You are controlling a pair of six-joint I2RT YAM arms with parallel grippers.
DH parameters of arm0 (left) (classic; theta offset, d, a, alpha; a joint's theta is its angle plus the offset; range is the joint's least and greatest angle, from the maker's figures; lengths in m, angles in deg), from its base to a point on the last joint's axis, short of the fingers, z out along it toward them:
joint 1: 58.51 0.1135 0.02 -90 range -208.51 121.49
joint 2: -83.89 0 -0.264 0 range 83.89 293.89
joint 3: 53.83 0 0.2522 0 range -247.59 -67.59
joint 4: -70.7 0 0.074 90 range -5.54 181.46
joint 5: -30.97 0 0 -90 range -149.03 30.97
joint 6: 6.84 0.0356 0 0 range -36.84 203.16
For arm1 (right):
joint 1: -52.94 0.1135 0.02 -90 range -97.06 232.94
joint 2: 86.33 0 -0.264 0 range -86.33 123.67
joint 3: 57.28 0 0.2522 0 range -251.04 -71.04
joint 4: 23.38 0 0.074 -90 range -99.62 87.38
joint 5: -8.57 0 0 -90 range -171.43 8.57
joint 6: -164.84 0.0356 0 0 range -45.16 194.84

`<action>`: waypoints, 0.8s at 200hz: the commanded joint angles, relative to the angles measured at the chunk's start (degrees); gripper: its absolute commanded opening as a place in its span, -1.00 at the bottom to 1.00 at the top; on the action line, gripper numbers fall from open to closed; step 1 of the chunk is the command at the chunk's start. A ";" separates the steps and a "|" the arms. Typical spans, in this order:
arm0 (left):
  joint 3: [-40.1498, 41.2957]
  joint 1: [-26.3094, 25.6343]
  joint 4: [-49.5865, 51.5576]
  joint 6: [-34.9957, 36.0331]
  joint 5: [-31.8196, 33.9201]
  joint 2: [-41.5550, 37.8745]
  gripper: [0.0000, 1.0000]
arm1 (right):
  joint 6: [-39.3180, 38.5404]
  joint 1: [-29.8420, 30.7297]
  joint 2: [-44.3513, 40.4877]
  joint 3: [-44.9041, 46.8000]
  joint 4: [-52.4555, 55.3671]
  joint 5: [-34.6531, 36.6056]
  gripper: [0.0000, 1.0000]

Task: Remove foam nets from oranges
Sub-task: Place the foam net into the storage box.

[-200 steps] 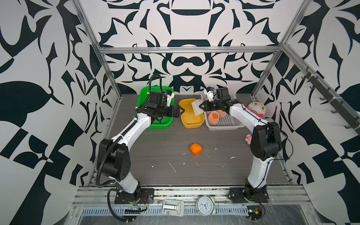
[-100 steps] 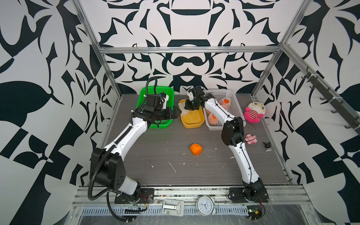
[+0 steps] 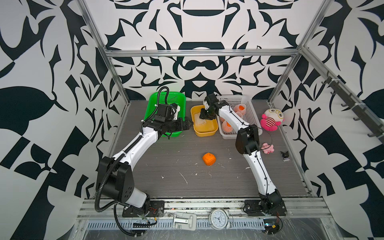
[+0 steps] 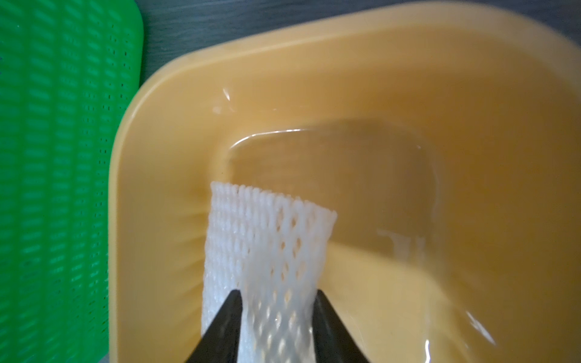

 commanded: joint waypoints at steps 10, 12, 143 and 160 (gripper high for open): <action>1.60 -0.17 -0.76 -1.04 0.05 -2.23 0.99 | -2.25 0.54 -5.15 -3.11 0.19 1.25 0.04; 1.60 -0.12 -0.79 -1.06 0.01 -2.27 0.99 | -2.30 0.61 -5.22 -3.18 0.21 1.29 0.05; 4.07 -0.17 -1.22 -1.23 -0.03 -4.56 0.99 | -4.11 1.36 -10.63 -3.94 1.28 1.96 0.63; 4.86 -0.17 -0.78 -1.07 -0.41 -5.38 0.99 | -5.28 2.27 -13.50 -2.94 2.09 2.31 0.76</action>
